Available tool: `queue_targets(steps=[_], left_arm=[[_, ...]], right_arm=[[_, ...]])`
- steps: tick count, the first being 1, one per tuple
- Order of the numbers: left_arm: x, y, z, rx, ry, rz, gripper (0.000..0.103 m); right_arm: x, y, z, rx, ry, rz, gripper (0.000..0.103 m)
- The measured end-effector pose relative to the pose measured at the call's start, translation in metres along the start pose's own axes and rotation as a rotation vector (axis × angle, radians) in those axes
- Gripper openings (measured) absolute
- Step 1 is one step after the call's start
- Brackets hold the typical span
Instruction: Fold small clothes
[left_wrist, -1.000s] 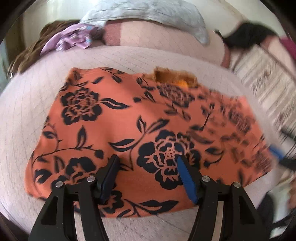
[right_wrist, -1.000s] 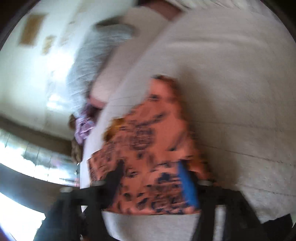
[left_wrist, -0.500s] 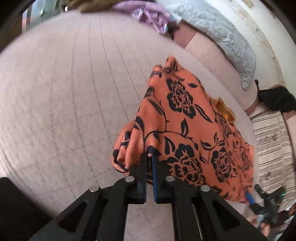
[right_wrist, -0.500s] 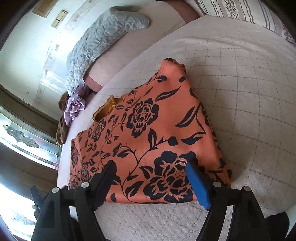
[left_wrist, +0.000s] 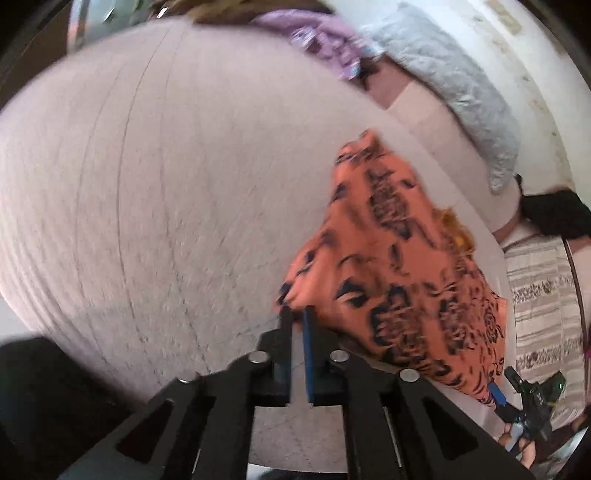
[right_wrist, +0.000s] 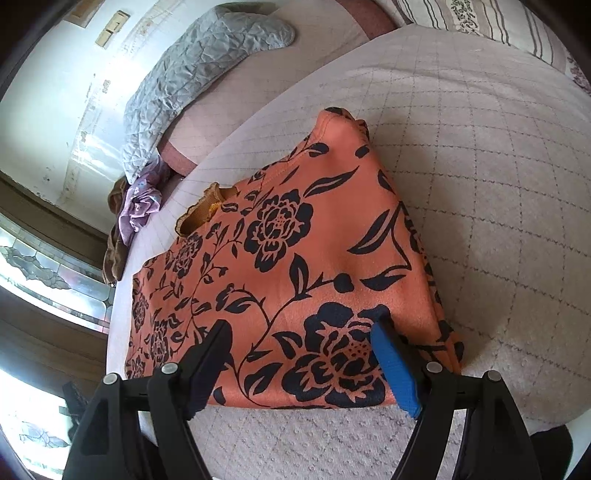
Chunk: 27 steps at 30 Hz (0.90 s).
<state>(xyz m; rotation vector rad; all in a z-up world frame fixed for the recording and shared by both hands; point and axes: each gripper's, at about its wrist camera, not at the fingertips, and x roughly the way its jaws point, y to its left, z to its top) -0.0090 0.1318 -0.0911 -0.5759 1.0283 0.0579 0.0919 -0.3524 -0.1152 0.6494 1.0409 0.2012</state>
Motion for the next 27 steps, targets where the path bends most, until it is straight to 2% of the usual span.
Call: queue_targets(steps=[1,2,3,4,5,6,8,10,12,14,15,16,17,18,19,20,22,27], left_arm=[[-0.004,-0.002,0.006,0.016,-0.008,-0.007,0.019],[-0.01,-0.008,0.015,0.033,-0.027,-0.019,0.035],[-0.012,-0.014,0.021,0.048,-0.048,-0.025,0.046],[-0.012,-0.023,0.03,0.078,-0.073,-0.02,0.064],[-0.009,-0.028,0.04,0.102,-0.083,-0.006,0.071],[-0.001,-0.037,0.049,0.13,-0.079,0.005,0.072],[0.029,-0.052,0.072,0.183,-0.028,-0.014,0.072],[0.057,-0.059,0.092,0.187,0.016,0.018,0.071],[0.087,-0.062,0.117,0.165,0.053,0.017,0.071],[0.114,-0.067,0.137,0.173,0.068,0.056,0.071],[0.126,-0.065,0.144,0.165,0.093,0.087,0.067],[0.137,-0.06,0.148,0.136,0.112,0.119,0.045],[0.14,-0.057,0.153,0.11,0.097,0.111,0.023],[0.141,-0.055,0.157,0.089,0.102,0.081,0.013],[0.142,-0.049,0.161,0.033,0.115,0.041,0.012],[0.143,-0.045,0.162,0.013,0.111,0.031,0.012],[0.148,-0.041,0.16,0.008,0.098,0.02,0.012],[0.13,-0.018,0.154,-0.033,0.095,-0.039,0.015]], right_arm=[[0.0,-0.001,0.0,0.0,0.001,0.004,0.08],[0.0,-0.002,0.0,0.003,0.0,0.009,0.08],[-0.001,-0.003,0.0,0.004,-0.002,0.013,0.08],[0.0,-0.003,-0.001,0.001,-0.004,0.014,0.08],[0.0,-0.003,-0.001,-0.005,-0.002,0.012,0.08],[0.0,-0.002,-0.001,-0.01,-0.002,0.01,0.08],[0.001,-0.001,-0.002,-0.019,-0.003,0.006,0.08],[0.002,-0.002,-0.002,-0.024,-0.002,0.008,0.08],[0.001,-0.004,-0.003,-0.017,-0.005,0.017,0.08],[0.001,-0.005,-0.003,-0.017,-0.008,0.025,0.08],[0.001,-0.005,-0.003,-0.019,-0.007,0.026,0.08],[0.001,-0.005,-0.004,-0.022,-0.007,0.027,0.08],[0.001,-0.005,-0.004,-0.024,-0.006,0.028,0.08],[0.001,-0.006,-0.003,-0.025,-0.005,0.028,0.08],[0.002,-0.006,-0.003,-0.027,-0.003,0.029,0.081],[0.002,-0.006,-0.003,-0.027,-0.003,0.029,0.081],[0.001,-0.007,-0.004,-0.029,-0.005,0.032,0.081],[0.0,-0.006,-0.003,-0.019,-0.003,0.027,0.081]])
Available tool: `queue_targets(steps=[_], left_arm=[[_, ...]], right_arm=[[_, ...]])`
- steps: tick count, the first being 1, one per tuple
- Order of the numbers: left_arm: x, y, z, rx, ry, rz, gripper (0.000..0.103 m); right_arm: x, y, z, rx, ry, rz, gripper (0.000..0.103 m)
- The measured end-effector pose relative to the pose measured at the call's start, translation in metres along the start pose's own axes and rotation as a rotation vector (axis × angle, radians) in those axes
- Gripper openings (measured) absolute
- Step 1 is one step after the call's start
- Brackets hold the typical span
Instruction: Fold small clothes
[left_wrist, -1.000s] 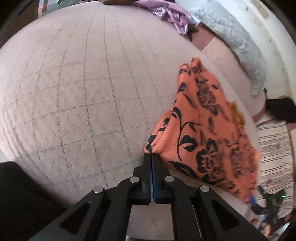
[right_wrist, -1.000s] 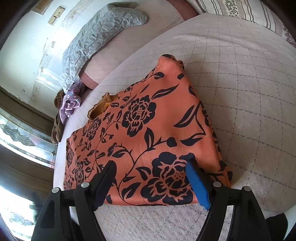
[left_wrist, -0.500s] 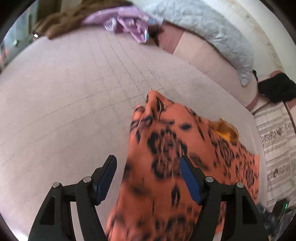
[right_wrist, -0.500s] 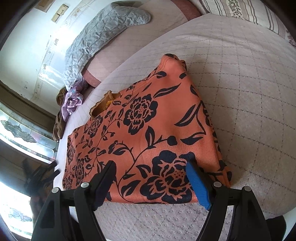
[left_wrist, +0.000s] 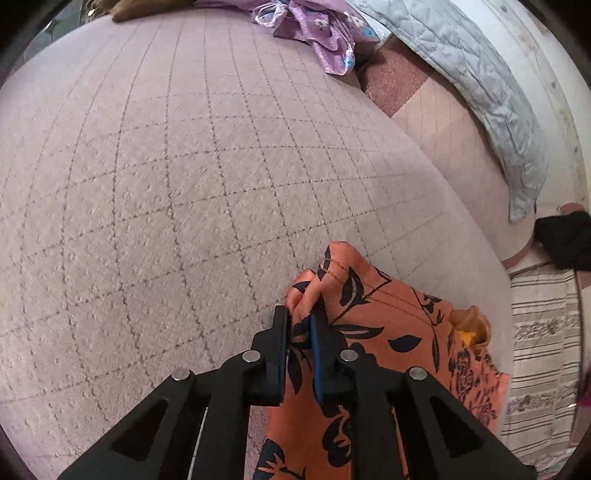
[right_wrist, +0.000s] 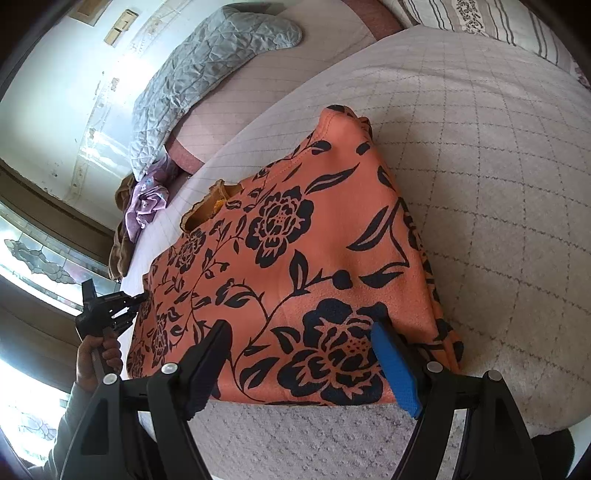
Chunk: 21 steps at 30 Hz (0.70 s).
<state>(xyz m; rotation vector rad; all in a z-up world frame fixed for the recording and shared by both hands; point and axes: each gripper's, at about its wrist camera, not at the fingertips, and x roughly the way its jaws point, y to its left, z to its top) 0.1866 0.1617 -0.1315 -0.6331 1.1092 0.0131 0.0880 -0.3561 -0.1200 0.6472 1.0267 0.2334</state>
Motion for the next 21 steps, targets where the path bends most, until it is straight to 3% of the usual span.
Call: queue_targets(steps=[6,9,11,15,18,21], left_arm=[[-0.048,-0.015,-0.023,0.124,-0.104,0.109,0.016],[-0.071,-0.035,-0.048,0.213,-0.149,0.104,0.023],[-0.083,-0.05,-0.073,0.281,-0.17,0.1,0.035],[-0.083,-0.062,-0.114,0.347,-0.148,0.08,0.053],[-0.058,-0.058,-0.135,0.377,-0.069,0.158,0.054],[-0.067,-0.062,-0.144,0.412,-0.106,0.18,0.054]], right_arm=[[-0.006,-0.004,0.007,0.063,0.007,0.026,0.081],[-0.013,-0.001,0.015,0.08,-0.007,0.055,0.081],[-0.016,0.006,0.029,0.066,-0.026,0.082,0.081],[0.002,0.002,0.064,0.111,-0.01,0.162,0.081],[0.028,-0.032,0.084,0.24,0.01,0.088,0.081],[0.018,-0.044,0.086,0.355,-0.024,0.158,0.081]])
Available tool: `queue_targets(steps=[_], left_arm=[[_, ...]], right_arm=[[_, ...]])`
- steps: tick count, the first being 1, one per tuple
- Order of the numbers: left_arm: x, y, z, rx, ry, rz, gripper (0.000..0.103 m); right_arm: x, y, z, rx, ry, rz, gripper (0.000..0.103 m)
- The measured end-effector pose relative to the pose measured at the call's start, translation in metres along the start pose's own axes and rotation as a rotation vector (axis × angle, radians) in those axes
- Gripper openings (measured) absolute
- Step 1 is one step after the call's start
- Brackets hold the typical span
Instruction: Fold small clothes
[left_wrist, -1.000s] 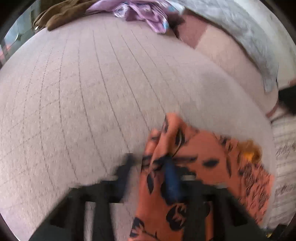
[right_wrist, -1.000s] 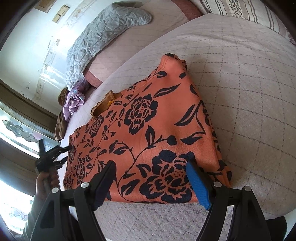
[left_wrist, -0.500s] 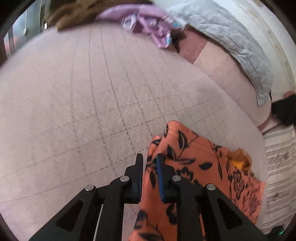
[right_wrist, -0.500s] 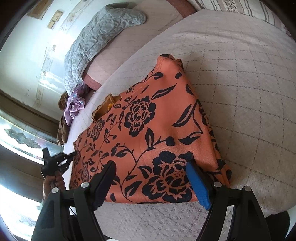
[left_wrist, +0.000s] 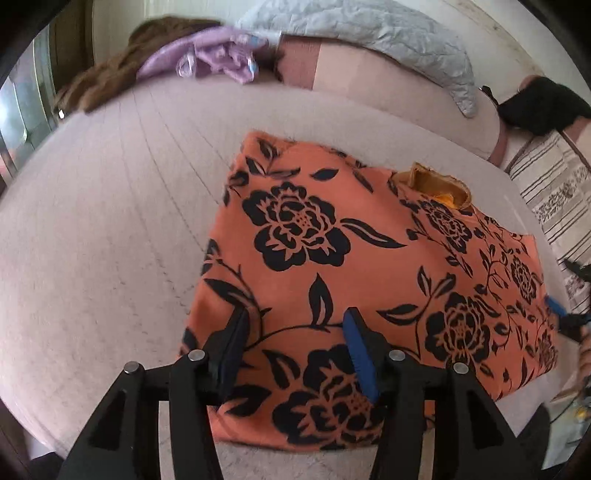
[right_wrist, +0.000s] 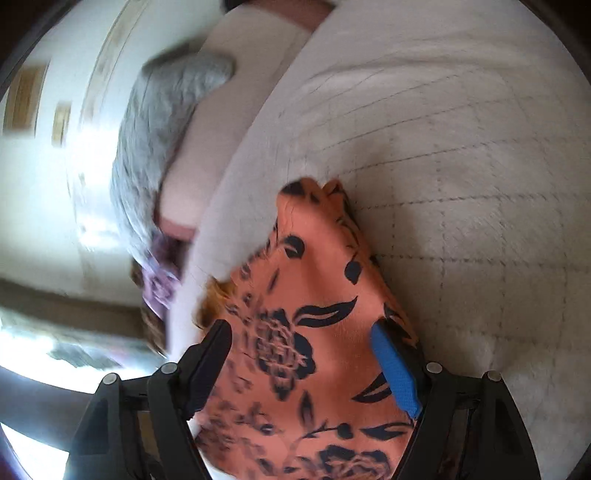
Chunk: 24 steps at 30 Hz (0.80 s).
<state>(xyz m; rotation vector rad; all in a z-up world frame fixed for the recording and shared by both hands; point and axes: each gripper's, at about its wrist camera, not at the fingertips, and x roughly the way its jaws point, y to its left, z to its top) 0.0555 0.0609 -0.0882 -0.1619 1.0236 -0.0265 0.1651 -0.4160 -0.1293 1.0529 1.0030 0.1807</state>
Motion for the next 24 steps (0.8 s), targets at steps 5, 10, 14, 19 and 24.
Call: queue_targets(steps=[5,10,14,19,24], left_arm=[[-0.021,-0.005,-0.001,-0.034,-0.031,-0.002,0.054],[-0.027,-0.019,-0.008,-0.041,-0.021,-0.009,0.054],[-0.032,-0.028,-0.013,-0.042,-0.009,-0.002,0.054],[-0.037,-0.036,-0.017,-0.038,-0.016,-0.001,0.055],[-0.039,-0.045,-0.019,-0.004,-0.021,0.001,0.056]], right_arm=[[-0.047,0.019,-0.042,-0.122,-0.062,-0.028,0.081],[-0.076,-0.016,-0.113,-0.044,-0.045,-0.031,0.081],[-0.07,-0.042,-0.128,0.033,-0.048,-0.04,0.082],[-0.057,-0.043,-0.107,0.079,-0.083,-0.006,0.082],[-0.05,-0.039,-0.096,0.058,-0.098,-0.054,0.021]])
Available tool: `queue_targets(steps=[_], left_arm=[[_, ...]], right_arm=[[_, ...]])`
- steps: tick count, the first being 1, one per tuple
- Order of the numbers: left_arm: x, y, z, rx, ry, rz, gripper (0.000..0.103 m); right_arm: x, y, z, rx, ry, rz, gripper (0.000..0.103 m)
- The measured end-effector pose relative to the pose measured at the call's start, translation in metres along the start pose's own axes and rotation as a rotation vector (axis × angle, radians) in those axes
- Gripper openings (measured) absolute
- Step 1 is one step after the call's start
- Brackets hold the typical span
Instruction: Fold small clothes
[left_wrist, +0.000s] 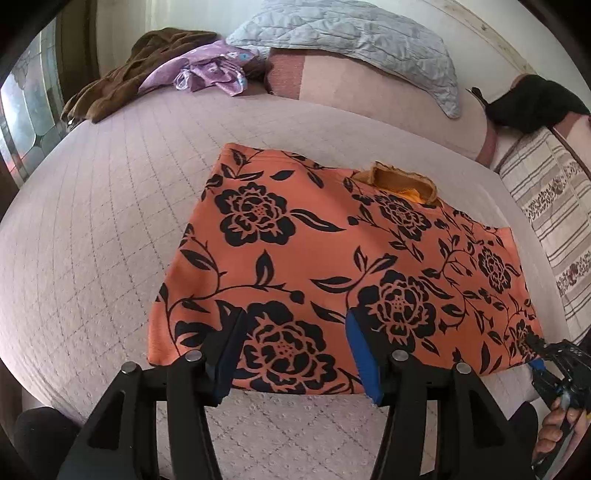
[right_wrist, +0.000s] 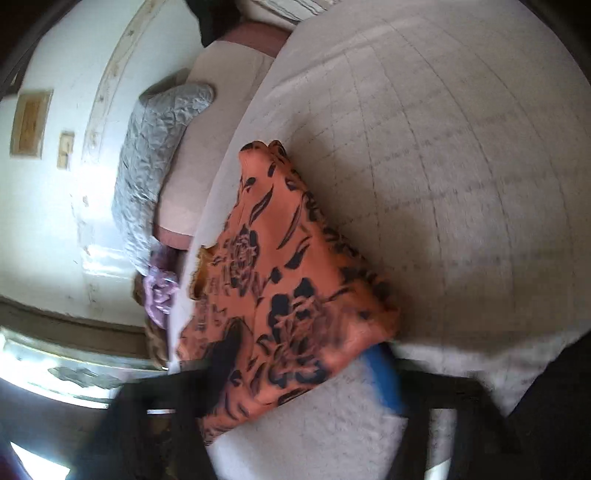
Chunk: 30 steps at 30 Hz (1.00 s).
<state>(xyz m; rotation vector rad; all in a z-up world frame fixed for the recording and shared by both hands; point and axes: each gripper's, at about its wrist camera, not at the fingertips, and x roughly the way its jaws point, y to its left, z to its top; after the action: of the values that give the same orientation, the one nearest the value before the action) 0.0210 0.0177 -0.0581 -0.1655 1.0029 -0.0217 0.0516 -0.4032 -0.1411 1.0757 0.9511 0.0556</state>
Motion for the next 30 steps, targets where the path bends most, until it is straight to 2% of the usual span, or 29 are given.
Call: queue_targets(steps=[2,4,7,9,10,11,12,13,14,16,20,23,25,30], left_arm=[[0.0,-0.003,0.0,0.01,0.0,0.004,0.056],[-0.002,-0.004,0.0,0.016,-0.008,0.011,0.056],[-0.001,-0.006,0.001,0.018,-0.007,0.017,0.056],[0.0,-0.007,0.001,0.024,-0.004,0.018,0.056],[-0.001,-0.009,0.001,0.03,-0.006,0.018,0.056],[-0.001,-0.01,0.001,0.034,-0.01,0.018,0.058],[-0.001,-0.012,0.0,0.041,-0.014,0.015,0.06],[0.0,-0.015,0.0,0.045,-0.016,0.013,0.062],[0.001,-0.018,0.0,0.05,-0.018,0.007,0.062],[0.007,-0.028,-0.001,0.066,-0.01,-0.011,0.062],[0.022,-0.054,-0.003,0.123,0.006,-0.035,0.062],[0.04,-0.065,-0.006,0.157,0.045,-0.023,0.062],[0.048,-0.068,-0.009,0.166,0.06,0.004,0.062],[0.051,-0.071,-0.009,0.178,0.056,0.023,0.065]], right_arm=[[0.003,0.003,0.001,-0.04,0.0,-0.063,0.015],[-0.002,0.015,-0.004,-0.129,-0.024,-0.136,0.015],[-0.009,0.027,-0.01,-0.214,-0.064,-0.2,0.015],[-0.004,0.02,-0.01,-0.19,-0.042,-0.22,0.02],[-0.001,0.012,-0.009,-0.154,-0.017,-0.199,0.023],[-0.003,0.009,-0.009,-0.137,-0.014,-0.174,0.038],[-0.009,0.007,-0.009,-0.123,-0.003,-0.128,0.071],[-0.013,0.007,-0.008,-0.121,0.0,-0.1,0.083],[-0.022,0.008,-0.008,-0.124,-0.017,-0.076,0.087],[-0.039,0.012,-0.003,-0.157,-0.059,-0.076,0.087],[-0.042,0.02,0.025,-0.192,-0.036,-0.033,0.087],[-0.021,0.036,0.056,-0.238,0.008,-0.01,0.087],[0.007,0.046,0.081,-0.26,0.076,0.0,0.086],[0.073,0.062,0.114,-0.334,0.174,-0.098,0.085]])
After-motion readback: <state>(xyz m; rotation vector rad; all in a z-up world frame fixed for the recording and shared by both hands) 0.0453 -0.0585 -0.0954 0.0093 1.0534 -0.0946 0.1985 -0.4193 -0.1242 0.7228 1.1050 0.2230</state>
